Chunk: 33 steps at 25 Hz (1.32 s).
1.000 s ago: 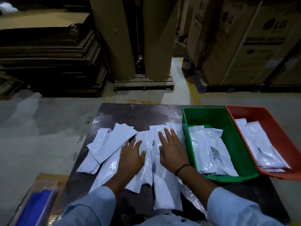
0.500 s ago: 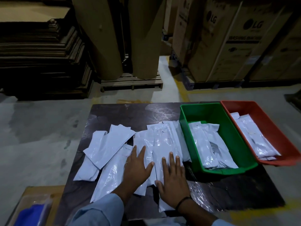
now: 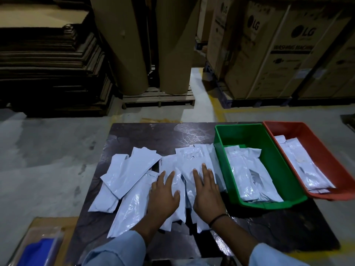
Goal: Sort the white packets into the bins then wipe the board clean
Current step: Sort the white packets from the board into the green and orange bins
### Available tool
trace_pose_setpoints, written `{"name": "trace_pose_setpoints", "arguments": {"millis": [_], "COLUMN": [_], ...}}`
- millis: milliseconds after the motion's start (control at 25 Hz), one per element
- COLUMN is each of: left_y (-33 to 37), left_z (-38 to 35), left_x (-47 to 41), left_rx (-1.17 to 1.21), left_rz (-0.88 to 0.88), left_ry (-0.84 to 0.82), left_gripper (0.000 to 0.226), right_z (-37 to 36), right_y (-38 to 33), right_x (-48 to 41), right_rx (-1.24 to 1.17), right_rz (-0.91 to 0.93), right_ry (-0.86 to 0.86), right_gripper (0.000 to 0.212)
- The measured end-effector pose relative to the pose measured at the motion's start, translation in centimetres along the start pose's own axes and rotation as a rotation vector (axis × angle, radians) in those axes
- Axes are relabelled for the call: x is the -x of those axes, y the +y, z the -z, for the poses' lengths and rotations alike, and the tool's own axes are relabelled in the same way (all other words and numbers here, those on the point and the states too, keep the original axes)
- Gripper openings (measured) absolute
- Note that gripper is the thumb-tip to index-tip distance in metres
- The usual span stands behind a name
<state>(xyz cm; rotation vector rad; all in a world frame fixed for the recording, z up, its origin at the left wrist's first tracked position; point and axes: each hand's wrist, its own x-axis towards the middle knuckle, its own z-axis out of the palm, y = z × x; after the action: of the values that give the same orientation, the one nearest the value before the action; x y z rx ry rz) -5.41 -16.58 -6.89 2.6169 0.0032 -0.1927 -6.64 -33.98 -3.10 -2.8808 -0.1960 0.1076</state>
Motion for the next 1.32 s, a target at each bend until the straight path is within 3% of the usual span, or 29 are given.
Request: {"name": "trace_pose_setpoints", "arguments": {"millis": [240,440,840,1040,1160,1320], "left_y": [-0.8,-0.2,1.0,0.9,1.0,1.0], "left_z": [-1.2,-1.6,-1.6,-1.5,-1.7,-1.1], "left_x": [1.0,1.3,1.5,1.6,1.8,1.8], "left_rx": [0.011,-0.026,0.094,0.090,-0.004,-0.202], "left_rz": [0.053,0.101,0.068,0.010,0.004,-0.015], "left_ry": [-0.056,-0.046,-0.074,-0.074,-0.025,0.169], "left_gripper": [0.079,0.078,0.060,0.076,0.081,0.079], "right_z": [-1.3,-2.9,-3.3,-3.1,-3.3,-3.0], "right_y": [1.1,2.1,3.6,3.9,3.9,3.3], "right_x": [-3.5,-2.9,-2.6,-2.5,-2.6,-2.6], "right_rx": [0.075,0.173,0.180,0.187,0.187,0.168], "right_rz": [0.050,0.046,0.069,0.083,0.090,0.027], "right_ry": [-0.052,-0.059,-0.087,-0.112,-0.116,-0.160], "right_gripper": [0.077,0.087,0.085,0.083,0.083,0.086]}}
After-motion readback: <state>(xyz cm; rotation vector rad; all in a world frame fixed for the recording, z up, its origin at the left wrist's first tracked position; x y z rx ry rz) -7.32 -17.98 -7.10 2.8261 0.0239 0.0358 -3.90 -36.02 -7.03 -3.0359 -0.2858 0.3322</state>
